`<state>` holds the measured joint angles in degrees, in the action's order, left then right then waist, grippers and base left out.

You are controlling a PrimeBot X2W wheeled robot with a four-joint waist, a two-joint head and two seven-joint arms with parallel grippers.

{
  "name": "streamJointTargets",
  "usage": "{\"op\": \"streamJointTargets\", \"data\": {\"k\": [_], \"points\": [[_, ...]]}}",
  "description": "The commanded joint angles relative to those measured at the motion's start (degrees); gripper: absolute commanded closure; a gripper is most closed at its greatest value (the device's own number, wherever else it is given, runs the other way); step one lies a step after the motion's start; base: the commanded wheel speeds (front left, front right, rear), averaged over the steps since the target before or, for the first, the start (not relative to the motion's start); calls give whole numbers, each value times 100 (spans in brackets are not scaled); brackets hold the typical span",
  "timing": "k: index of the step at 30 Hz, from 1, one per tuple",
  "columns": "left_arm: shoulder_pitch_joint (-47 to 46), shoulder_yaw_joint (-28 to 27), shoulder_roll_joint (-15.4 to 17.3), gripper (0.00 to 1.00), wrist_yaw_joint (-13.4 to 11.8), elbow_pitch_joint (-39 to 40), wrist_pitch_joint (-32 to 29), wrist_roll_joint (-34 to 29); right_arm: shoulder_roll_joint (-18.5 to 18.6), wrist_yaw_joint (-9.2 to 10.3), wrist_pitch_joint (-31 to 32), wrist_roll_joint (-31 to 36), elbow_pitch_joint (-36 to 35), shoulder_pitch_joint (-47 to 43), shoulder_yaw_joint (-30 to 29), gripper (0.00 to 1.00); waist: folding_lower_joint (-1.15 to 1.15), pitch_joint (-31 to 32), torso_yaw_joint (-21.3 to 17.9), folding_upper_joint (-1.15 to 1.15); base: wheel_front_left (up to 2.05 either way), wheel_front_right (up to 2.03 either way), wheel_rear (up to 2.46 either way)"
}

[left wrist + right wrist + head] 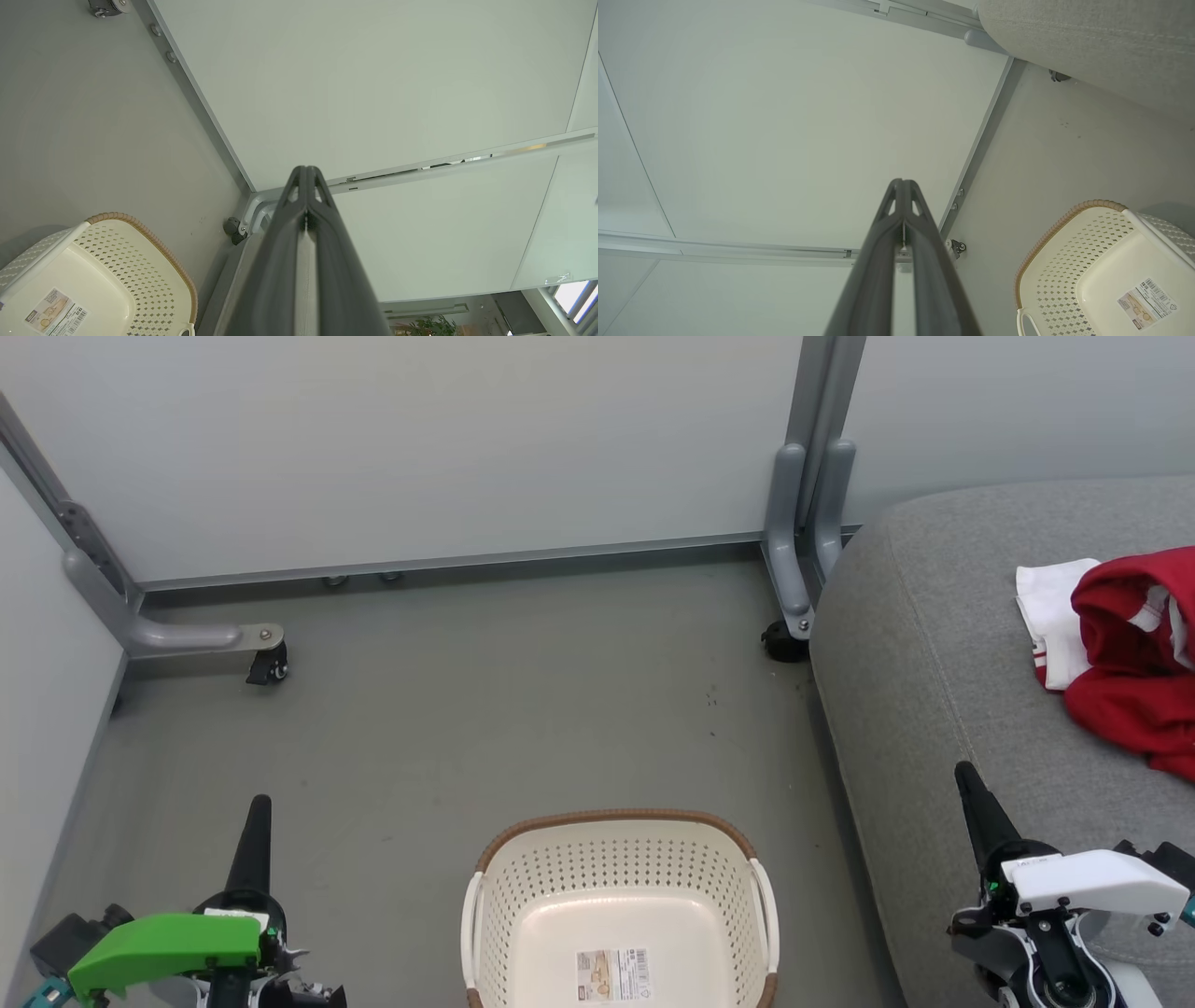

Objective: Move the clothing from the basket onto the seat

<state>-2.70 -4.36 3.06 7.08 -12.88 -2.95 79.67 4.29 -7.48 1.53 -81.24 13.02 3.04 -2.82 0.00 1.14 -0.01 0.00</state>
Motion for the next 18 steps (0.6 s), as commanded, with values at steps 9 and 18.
{"op": "streamJointTargets", "data": {"k": [9, 18], "points": [[-226, -81, 37, 100, 44, -29, -122, 498, 2, -3, 147, -477, 29, 196, -84, 100, 0, -40, 0, 0, 0, 0, 0], [-314, -133, 32, 100, 55, -77, -219, 880, -8, -2, 255, -842, 61, 249, -140, 100, 0, -79, 0, 0, 0, 0, 0]]}}
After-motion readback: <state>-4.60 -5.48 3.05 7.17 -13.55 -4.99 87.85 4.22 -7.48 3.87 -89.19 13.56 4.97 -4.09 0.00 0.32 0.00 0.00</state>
